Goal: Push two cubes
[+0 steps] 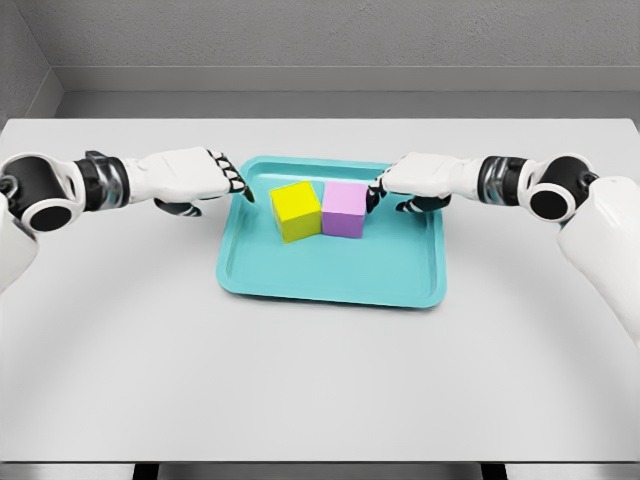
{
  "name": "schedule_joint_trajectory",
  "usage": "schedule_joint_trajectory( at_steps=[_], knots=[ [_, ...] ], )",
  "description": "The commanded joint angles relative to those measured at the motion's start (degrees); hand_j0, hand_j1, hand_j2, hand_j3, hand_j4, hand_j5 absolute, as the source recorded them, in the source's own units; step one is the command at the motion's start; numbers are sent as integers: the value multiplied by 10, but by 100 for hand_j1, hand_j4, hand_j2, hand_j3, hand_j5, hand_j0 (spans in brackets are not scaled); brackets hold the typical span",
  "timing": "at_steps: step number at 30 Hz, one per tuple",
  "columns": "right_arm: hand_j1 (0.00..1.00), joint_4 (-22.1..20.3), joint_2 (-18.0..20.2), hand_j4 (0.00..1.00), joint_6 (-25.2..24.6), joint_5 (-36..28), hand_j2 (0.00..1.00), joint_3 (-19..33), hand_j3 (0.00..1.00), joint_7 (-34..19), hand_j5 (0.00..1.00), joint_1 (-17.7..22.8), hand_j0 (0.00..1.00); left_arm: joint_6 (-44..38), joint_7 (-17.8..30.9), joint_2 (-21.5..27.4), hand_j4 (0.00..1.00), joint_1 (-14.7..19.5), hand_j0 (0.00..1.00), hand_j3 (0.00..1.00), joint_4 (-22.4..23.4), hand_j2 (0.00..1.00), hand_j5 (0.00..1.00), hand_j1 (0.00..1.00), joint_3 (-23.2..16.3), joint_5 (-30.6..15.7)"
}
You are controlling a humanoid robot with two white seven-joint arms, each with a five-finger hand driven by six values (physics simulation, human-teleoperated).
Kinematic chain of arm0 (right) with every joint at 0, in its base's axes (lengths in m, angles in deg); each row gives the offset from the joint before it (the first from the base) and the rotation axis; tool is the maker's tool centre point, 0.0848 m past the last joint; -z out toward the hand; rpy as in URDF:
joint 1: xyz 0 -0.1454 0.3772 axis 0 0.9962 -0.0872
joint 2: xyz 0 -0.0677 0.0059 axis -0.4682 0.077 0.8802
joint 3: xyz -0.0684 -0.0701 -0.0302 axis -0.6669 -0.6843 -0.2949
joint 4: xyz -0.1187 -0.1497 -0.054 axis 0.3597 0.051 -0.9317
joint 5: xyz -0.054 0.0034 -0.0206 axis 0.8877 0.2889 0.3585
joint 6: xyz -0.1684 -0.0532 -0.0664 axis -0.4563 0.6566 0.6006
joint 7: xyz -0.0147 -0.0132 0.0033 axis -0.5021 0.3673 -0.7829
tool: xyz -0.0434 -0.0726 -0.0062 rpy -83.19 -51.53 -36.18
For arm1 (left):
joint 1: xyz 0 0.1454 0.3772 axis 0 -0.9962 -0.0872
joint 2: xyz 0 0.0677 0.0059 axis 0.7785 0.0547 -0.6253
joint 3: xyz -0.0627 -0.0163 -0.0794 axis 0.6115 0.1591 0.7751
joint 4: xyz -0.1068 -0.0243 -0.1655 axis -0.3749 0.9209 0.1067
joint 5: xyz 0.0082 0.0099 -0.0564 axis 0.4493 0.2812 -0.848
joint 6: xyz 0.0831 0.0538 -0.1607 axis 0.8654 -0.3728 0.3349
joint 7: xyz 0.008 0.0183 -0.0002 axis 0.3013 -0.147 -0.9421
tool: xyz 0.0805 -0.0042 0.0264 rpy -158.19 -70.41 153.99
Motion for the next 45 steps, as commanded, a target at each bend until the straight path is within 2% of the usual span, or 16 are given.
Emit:
schedule_joint_trajectory(
  at_steps=[1, 10, 32, 45],
  knots=[
    [60, 2, -8, 60, -2, -2, 60, 0, 60, 1, 60, 0, 60, -1, 0, 2, 81, 0, 81, 81, 0, 81, 81, 81, 1, -2],
    [60, -2, -18, 60, -2, -1, 60, -8, 60, 1, 60, -4, 60, -1, -1, 26, 81, 3, 81, 81, -1, 81, 81, 81, 12, -15],
    [60, 0, -18, 60, -2, 6, 60, -8, 60, 1, 60, -16, 60, -1, -1, 22, 81, 1, 81, 81, 0, 81, 81, 81, 13, -13],
    [60, 38, -35, 60, -2, 21, 60, -8, 60, 1, 60, -22, 60, -1, -1, 26, 81, 1, 81, 81, -1, 81, 81, 81, 18, -14]
  ],
)
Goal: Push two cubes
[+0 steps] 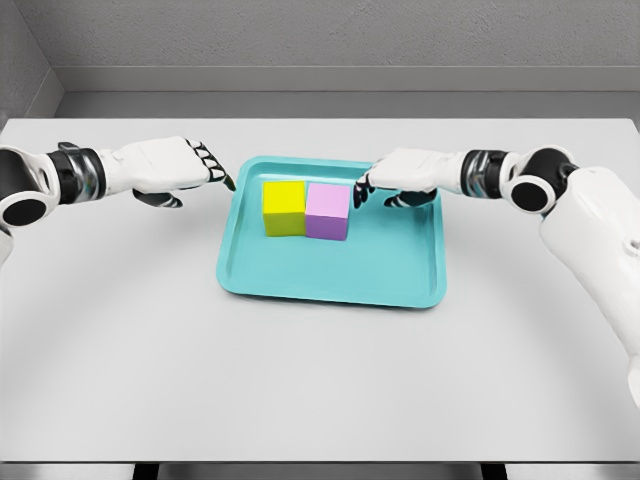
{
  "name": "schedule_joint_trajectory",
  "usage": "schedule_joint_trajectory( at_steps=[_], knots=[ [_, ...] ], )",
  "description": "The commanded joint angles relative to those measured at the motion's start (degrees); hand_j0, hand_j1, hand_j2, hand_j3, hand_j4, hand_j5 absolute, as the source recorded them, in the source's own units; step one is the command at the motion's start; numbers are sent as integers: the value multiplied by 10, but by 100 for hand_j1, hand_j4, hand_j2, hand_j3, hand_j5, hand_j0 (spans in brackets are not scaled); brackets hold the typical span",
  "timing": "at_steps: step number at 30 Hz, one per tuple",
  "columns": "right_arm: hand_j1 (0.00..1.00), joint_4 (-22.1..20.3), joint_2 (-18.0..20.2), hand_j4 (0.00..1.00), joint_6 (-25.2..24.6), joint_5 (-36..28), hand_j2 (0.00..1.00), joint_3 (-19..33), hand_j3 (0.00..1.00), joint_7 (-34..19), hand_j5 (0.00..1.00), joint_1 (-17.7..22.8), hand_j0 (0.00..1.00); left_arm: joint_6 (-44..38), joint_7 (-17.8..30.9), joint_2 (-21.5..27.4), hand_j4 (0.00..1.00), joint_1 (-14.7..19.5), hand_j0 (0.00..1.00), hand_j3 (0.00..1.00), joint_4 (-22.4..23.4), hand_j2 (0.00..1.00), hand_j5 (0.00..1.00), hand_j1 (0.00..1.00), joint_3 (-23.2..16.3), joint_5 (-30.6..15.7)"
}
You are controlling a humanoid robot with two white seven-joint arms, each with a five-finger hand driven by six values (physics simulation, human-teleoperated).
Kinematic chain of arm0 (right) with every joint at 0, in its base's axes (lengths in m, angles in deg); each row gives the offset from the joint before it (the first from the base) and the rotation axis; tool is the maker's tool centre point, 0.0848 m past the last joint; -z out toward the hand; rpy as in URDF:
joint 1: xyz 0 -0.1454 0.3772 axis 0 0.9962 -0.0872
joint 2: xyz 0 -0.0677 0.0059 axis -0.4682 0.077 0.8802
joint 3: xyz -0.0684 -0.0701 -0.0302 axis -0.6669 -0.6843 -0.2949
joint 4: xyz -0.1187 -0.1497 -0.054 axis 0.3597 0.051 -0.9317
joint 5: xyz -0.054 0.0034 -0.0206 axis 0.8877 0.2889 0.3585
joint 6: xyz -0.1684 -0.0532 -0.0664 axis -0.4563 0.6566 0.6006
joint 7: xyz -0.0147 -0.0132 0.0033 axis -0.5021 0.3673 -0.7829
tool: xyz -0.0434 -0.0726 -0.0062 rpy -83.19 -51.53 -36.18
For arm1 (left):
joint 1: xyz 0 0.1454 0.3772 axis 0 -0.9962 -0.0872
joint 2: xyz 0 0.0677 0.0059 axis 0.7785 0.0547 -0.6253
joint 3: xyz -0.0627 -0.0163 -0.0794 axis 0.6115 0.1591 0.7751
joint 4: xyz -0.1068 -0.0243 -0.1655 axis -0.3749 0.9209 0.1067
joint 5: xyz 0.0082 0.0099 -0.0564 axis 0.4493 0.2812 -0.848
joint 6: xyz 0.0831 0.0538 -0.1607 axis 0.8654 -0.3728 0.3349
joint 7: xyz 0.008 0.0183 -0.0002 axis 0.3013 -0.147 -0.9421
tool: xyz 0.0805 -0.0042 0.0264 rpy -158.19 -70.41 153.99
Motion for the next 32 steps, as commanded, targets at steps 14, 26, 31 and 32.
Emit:
schedule_joint_trajectory(
  at_steps=[14, 26, 31, 32],
  knots=[
    [60, 14, -2, 60, -1, -6, 60, -3, 60, 1, 60, -11, 60, -1, 0, 7, 81, 1, 81, 81, 1, 81, 81, 81, 10, -3],
    [100, -279, 265, 100, -1, -125, 100, 258, 100, 3, 100, 157, 100, -1, -3, 94, 100, 2, 100, 100, 49, 100, 100, 100, 29, -80],
    [100, -280, 280, 100, -1, -128, 100, 254, 100, 2, 100, 207, 100, -1, -3, 105, 100, -4, 100, 100, 70, 100, 100, 100, 40, -80],
    [100, -280, 280, 100, -1, -128, 100, 253, 100, 2, 100, 207, 100, -1, -3, 106, 100, -4, 100, 100, 71, 100, 100, 100, 40, -80]
  ],
)
